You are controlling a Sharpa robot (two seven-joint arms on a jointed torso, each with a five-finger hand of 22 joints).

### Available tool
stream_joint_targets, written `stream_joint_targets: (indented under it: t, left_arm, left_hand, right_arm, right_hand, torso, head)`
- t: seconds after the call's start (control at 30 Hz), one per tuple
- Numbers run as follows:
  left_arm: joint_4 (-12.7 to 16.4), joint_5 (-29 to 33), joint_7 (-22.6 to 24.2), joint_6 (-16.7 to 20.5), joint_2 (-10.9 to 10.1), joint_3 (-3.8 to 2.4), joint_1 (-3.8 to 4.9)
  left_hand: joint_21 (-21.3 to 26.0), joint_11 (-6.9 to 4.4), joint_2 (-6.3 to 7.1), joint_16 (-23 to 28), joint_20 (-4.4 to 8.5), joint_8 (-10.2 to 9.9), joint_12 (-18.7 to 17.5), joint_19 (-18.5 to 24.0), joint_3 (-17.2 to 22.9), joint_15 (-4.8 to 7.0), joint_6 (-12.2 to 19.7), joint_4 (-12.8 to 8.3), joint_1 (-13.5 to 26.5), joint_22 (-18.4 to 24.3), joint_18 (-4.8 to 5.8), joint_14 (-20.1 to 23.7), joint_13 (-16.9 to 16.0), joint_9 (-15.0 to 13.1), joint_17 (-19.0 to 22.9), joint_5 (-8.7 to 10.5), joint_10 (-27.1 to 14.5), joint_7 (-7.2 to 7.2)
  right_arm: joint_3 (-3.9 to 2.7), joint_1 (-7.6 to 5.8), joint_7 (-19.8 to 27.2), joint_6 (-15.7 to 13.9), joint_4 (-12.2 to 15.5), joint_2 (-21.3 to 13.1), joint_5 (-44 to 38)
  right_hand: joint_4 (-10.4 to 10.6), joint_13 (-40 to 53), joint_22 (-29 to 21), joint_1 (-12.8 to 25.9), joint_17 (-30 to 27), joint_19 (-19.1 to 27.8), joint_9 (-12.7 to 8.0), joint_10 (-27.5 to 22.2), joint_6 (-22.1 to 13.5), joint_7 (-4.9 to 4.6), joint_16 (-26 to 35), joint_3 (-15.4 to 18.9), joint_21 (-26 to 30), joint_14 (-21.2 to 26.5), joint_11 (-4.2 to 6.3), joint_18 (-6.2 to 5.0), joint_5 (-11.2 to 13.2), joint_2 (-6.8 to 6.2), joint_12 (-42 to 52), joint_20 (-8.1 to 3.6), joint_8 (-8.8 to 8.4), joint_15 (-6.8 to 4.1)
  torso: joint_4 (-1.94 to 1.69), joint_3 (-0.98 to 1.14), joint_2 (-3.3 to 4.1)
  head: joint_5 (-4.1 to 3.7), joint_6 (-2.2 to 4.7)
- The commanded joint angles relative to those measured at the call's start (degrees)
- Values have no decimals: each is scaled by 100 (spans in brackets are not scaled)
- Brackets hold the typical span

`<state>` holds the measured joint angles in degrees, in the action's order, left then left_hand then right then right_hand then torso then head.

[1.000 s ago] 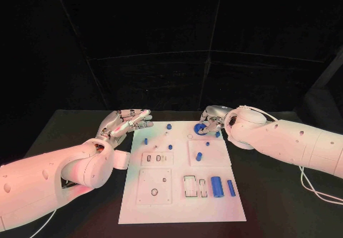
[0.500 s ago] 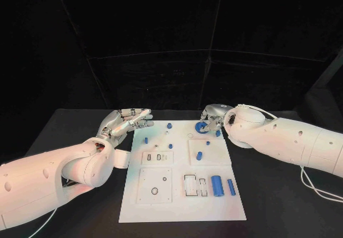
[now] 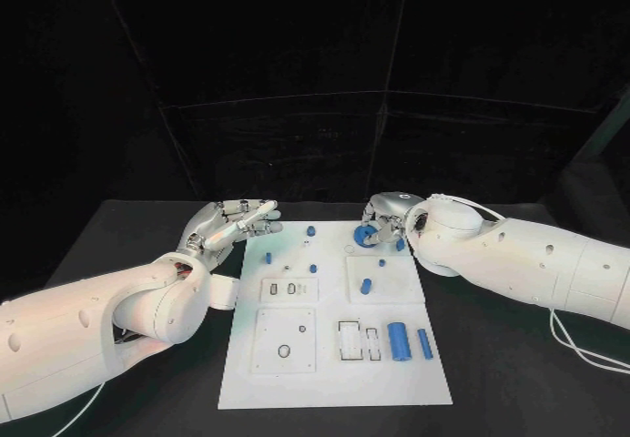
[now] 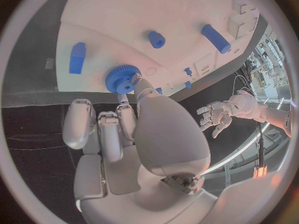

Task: Assemble the parts on the task board

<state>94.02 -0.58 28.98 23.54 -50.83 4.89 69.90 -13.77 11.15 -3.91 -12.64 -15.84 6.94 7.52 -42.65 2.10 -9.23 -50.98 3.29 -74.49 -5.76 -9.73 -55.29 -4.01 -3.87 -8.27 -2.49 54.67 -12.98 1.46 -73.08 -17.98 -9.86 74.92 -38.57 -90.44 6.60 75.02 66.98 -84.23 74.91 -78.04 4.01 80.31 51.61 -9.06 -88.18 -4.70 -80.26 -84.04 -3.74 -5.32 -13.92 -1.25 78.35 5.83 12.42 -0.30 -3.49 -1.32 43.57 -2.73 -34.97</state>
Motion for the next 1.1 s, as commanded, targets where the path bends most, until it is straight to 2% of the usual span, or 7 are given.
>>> stream_joint_targets:
  t: [0.03, 0.17, 0.3, 0.47, 0.8, 0.93, 1.1]
  left_arm:
    - [4, -31, 18, -77, 8, -5, 8]
    - [6, -31, 10, -79, 9, -5, 7]
    - [7, -31, -5, -83, 12, -5, 7]
    - [9, -31, -2, -80, 18, -5, 7]
    - [33, -31, 0, -91, 52, -5, 8]
    - [36, -32, 9, -86, 42, -6, 8]
    - [34, -32, 13, -86, 43, -6, 8]
  left_hand:
    - [34, 5, -13, 27, -14, -8, -22, 37, 2, -8, -47, -31, -53, 8, -75, 37, 8, 8, -9, -38, 39, -89]
    - [34, 5, -13, 27, -14, -8, -22, 37, 2, -8, -47, -31, -53, 8, -75, 37, 8, 8, -9, -38, 39, -89]
    - [34, 5, -13, 27, -14, -8, -22, 37, 2, -8, -47, -31, -53, 8, -75, 37, 8, 8, -9, -38, 39, -89]
    - [36, 5, -20, 27, -15, -9, -23, 38, 5, -8, -47, -34, -58, 9, -75, 38, 8, 8, -10, -38, 39, -90]
    - [36, 5, -20, 27, -15, -9, -23, 38, 5, -8, -47, -34, -58, 9, -75, 38, 8, 8, -10, -38, 39, -90]
    - [36, 5, -20, 27, -15, -9, -23, 38, 5, -8, -47, -34, -58, 9, -75, 38, 8, 8, -10, -38, 39, -90]
    - [38, 5, -27, 26, -15, -10, -25, 38, 9, -8, -47, -39, -63, 11, -76, 38, 9, 8, -11, -38, 38, -90]
  right_arm:
    - [-5, -14, -95, -608, 174, -46, -123]
    - [-8, -14, -208, -799, 475, -102, -333]
    - [-10, -15, -271, -874, 724, -56, -532]
    - [-12, -15, -289, -895, 768, 152, -658]
    - [-3, -5, -166, -876, 288, 873, -750]
    - [5, 27, -71, -859, 68, 1093, -731]
    - [13, 76, 37, -827, -166, 1312, -687]
  right_hand:
    - [-2, 258, 42, 11, 1184, -63, -5, 58, 57, 15, -25, -85, -36, -522, -6, 82, -76, 66, 42, -12, 16, -12]
    - [5, 247, 67, 53, 1174, -78, -9, 54, 103, 27, -20, -170, -49, -520, 3, 87, -101, 46, 26, -18, 14, -20]
    - [9, 257, 89, 91, 1173, -90, -14, 66, 128, 36, -19, -240, -60, -520, 11, 91, -85, 14, 28, -24, 1, -27]
    - [11, 255, 90, 107, 1176, -91, -16, 66, 134, 38, -21, -266, -61, -520, 13, 91, -82, 0, 24, -27, -7, -29]
    - [20, 285, 115, 158, 1184, -106, -20, 91, 155, 44, -25, -364, -73, -522, 18, 96, -91, -24, 43, -32, -29, -34]
    - [17, 284, 117, 163, 1179, -107, -20, 89, 159, 45, -22, -391, -74, -521, 20, 96, -96, -29, 39, -34, -35, -36]
    - [13, 287, 116, 167, 1179, -107, -21, 91, 158, 45, -22, -410, -73, -521, 20, 96, -98, -36, 40, -35, -41, -37]
  torso:
    - [2, 0, -2]
    - [-6, -9, -4]
    - [-6, 1, 6]
    - [1, -3, 2]
    - [-39, -11, 10]
    - [-17, -14, 7]
    - [-26, -7, 7]
  head:
    - [6, 7]
    - [7, -6]
    - [7, -9]
    - [20, -11]
    - [29, -34]
    - [30, -34]
    - [39, -44]
